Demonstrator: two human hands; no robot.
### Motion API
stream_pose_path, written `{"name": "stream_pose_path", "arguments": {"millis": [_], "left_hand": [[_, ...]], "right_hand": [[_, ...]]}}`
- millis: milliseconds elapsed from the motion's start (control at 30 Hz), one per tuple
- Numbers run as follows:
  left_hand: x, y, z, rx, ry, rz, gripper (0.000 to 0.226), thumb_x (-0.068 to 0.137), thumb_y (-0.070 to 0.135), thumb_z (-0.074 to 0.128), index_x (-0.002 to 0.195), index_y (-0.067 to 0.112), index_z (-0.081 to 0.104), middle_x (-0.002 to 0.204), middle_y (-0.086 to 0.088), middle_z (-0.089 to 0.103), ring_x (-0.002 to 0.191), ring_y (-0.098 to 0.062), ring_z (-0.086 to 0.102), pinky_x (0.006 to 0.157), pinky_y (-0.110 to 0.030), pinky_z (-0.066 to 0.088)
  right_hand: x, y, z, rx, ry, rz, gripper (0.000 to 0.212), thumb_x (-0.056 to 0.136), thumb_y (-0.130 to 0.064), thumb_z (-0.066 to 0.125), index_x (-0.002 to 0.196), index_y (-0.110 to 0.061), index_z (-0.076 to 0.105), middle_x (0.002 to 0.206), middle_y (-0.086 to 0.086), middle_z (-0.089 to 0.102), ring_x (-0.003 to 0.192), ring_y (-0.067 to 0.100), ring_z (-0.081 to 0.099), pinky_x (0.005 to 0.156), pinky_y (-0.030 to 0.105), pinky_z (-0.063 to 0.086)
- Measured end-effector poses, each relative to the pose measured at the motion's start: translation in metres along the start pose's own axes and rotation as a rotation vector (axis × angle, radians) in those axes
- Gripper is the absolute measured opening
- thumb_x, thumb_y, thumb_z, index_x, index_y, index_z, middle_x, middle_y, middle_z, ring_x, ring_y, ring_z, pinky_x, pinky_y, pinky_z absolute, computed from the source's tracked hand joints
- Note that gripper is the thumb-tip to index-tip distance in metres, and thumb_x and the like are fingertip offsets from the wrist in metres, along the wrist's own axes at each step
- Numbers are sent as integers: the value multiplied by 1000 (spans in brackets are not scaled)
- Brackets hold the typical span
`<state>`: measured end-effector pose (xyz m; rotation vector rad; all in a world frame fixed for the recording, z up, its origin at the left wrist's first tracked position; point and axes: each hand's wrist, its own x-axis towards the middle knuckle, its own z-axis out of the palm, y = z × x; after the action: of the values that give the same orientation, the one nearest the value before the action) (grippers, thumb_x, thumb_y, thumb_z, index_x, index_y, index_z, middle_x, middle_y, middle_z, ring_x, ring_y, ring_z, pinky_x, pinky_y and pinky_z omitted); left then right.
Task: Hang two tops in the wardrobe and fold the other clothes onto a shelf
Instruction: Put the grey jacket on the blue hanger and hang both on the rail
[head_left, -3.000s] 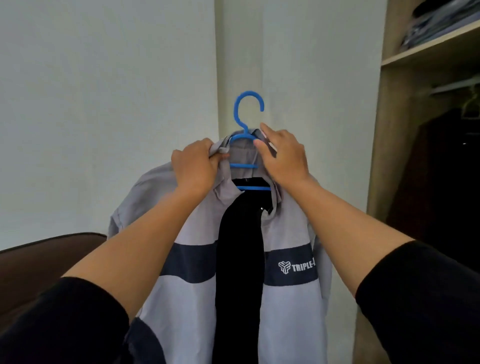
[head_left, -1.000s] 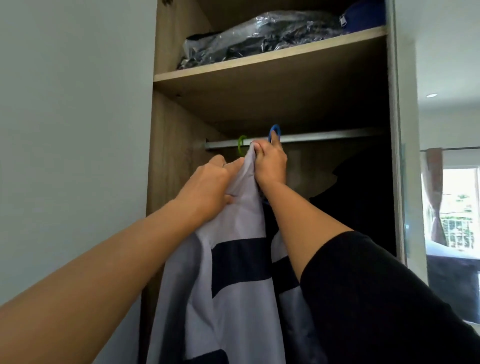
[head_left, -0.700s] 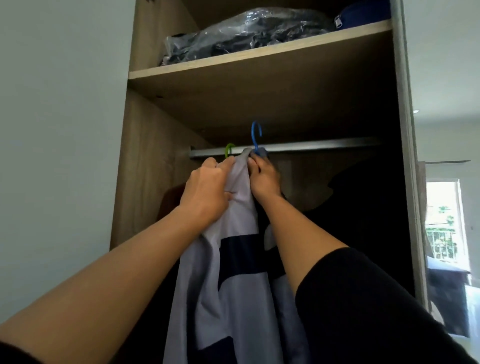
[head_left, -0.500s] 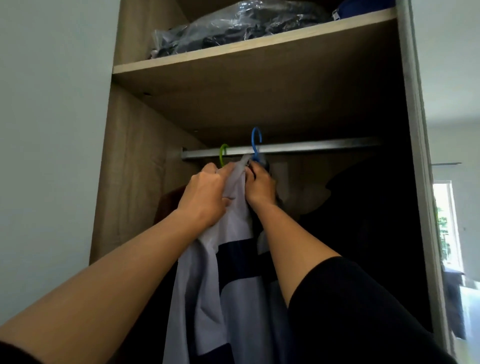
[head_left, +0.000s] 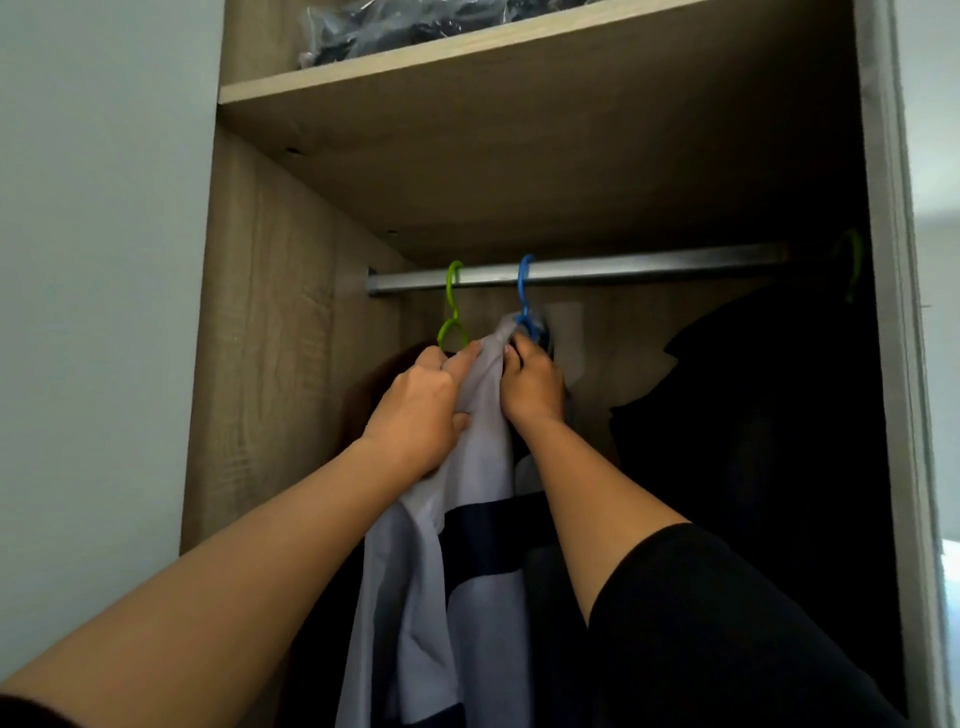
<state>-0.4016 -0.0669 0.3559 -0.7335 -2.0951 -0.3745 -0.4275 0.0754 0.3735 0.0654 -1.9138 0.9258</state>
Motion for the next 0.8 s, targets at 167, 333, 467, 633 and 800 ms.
{"name": "stream_pose_path", "arguments": {"millis": [167, 333, 467, 633, 800], "left_hand": [[-26, 2, -17, -35, -32, -34, 83, 84, 25, 66, 150, 27, 14, 122, -15, 49, 106, -33, 54, 90, -41, 47], [-73, 3, -42, -86, -58, -110, 79, 85, 40, 63, 148, 24, 18, 118, -18, 56, 103, -36, 57, 89, -45, 49], [-119, 5, -73, -27, -32, -151, 67, 93, 43, 49, 149, 25, 17, 120, -16, 55, 104, -33, 57, 89, -46, 49], [-169, 14, -112, 93, -43, -248, 63, 96, 38, 47, 149, 26, 16, 126, -16, 53, 110, -33, 55, 89, -42, 47], [-215, 29, -160, 233, -57, -351, 61, 96, 40, 45, 147, 27, 15, 124, -14, 54, 108, -33, 56, 87, -44, 50]], "right_hand": [[-26, -13, -8, -53, 5, 29, 39, 103, -24, 27, 138, -19, 44, 128, 18, 56, 114, 32, 54, 86, 31, 40], [-66, -31, -19, -99, -26, -60, 44, 103, -25, 28, 146, -17, 34, 149, 10, 39, 134, 27, 39, 105, 31, 32], [-108, -48, -30, -54, -106, -102, 47, 103, -28, 28, 149, -18, 28, 155, 6, 28, 142, 22, 27, 112, 32, 25], [-162, -64, -50, -98, -161, -145, 46, 103, -29, 29, 149, -21, 28, 155, 3, 27, 142, 20, 27, 112, 35, 28], [-201, -84, -75, -6, -226, -164, 45, 103, -26, 28, 148, -19, 29, 153, 5, 29, 142, 20, 25, 115, 38, 25]]}}
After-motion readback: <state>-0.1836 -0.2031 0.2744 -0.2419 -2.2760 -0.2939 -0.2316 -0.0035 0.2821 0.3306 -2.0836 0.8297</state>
